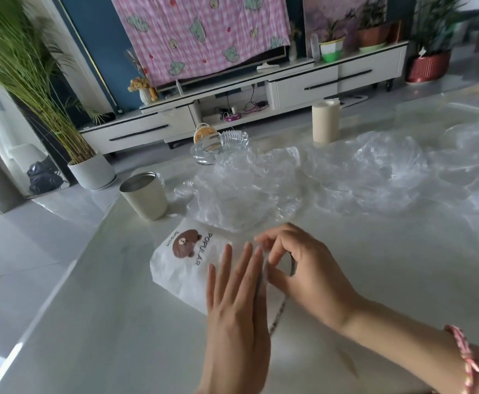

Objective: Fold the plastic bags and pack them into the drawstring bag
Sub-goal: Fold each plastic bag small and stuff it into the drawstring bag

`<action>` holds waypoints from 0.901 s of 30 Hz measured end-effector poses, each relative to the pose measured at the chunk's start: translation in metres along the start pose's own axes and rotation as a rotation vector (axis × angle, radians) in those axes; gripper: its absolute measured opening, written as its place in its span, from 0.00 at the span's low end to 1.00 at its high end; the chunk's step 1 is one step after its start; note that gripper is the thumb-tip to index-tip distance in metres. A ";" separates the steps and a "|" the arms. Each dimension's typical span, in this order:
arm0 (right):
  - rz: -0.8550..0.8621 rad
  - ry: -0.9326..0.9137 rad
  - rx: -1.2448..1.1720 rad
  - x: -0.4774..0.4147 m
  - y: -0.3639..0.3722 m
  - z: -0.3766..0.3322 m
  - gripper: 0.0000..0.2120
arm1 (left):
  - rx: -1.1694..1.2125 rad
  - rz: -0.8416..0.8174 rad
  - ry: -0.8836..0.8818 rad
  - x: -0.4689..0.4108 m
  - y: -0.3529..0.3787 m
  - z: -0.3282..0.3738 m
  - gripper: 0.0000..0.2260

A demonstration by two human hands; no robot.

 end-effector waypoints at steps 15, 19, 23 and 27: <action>-0.344 0.193 0.247 -0.052 0.023 0.037 0.17 | -0.514 0.057 0.038 -0.016 -0.024 -0.078 0.19; -0.308 0.189 0.561 -0.095 0.021 0.054 0.19 | -0.663 -0.090 -0.081 -0.030 -0.049 -0.106 0.26; -0.371 0.214 0.771 -0.140 0.032 0.057 0.18 | -0.564 -0.038 -0.131 -0.036 -0.052 -0.118 0.22; -0.531 0.238 0.910 -0.151 0.048 0.069 0.23 | -0.312 0.009 0.015 -0.043 -0.050 -0.098 0.20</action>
Point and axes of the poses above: each hand's wrist, its own x-axis away from the middle knuckle, its own y-axis out of the palm, z = x × y, the point moved 2 cm from there along -x, towards the middle knuckle, and after that the axes turned 14 degrees about x, right-handed, at the moved point
